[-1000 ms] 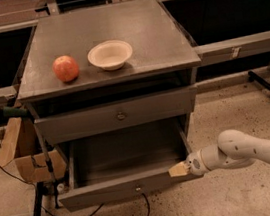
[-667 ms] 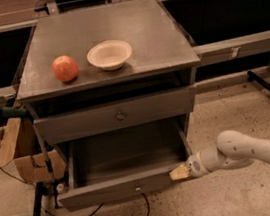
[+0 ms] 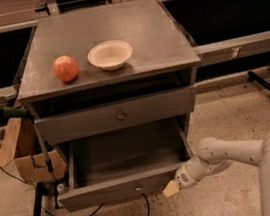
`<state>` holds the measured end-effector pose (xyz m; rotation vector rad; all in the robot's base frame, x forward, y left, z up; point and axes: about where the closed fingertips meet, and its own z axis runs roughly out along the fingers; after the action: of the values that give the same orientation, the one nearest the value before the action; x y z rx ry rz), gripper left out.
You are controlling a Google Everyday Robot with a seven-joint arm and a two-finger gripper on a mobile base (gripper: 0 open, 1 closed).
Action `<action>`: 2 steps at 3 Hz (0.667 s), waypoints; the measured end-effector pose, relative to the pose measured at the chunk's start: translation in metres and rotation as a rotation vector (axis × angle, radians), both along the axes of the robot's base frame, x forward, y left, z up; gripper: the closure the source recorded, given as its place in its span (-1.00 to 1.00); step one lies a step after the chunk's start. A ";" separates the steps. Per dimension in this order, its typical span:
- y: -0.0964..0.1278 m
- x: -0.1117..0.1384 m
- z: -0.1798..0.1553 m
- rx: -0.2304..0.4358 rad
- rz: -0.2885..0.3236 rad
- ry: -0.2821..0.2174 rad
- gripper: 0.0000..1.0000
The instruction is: Close middle drawer
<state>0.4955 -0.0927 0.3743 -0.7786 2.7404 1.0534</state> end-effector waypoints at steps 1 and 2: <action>0.006 -0.004 -0.006 -0.004 0.010 0.018 1.00; 0.002 0.007 -0.002 0.008 -0.054 -0.007 1.00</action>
Offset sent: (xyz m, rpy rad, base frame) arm 0.0758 -0.0331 0.0272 0.0709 -0.1526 -0.4123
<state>0.5022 -0.0905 0.3719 -0.7021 2.7328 1.0485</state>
